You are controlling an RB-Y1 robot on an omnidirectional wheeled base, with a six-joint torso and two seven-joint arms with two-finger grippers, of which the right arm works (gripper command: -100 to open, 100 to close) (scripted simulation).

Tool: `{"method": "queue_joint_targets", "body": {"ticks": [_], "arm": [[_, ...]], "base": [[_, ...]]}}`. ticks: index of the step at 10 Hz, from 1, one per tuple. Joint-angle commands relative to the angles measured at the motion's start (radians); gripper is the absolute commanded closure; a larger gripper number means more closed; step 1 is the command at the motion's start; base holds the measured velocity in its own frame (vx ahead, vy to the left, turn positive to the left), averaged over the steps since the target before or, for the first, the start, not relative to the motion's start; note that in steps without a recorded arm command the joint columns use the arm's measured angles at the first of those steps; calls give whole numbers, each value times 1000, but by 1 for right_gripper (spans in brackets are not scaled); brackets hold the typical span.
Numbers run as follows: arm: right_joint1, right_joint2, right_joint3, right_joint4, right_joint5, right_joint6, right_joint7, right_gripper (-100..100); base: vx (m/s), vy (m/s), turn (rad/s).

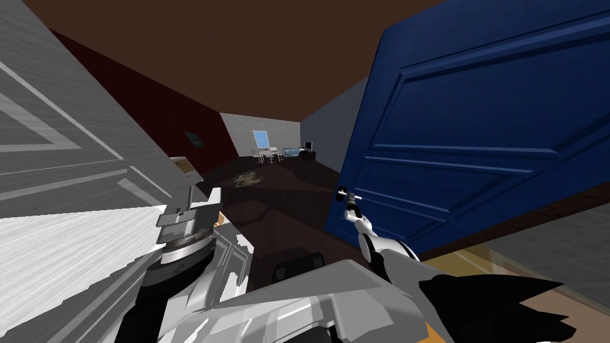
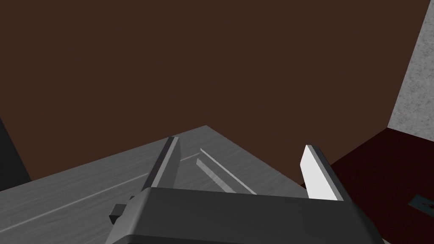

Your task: Push the door open

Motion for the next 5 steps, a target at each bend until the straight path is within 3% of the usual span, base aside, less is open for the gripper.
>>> {"method": "queue_joint_targets", "body": {"ticks": [1, 5], "arm": [[5, -20, -22, 15, -8, -13, 2, 100], [11, -31, -48, 23, -18, -15, 12, 100]], "base": [[144, 13, -44], [155, 23, -50]]}}
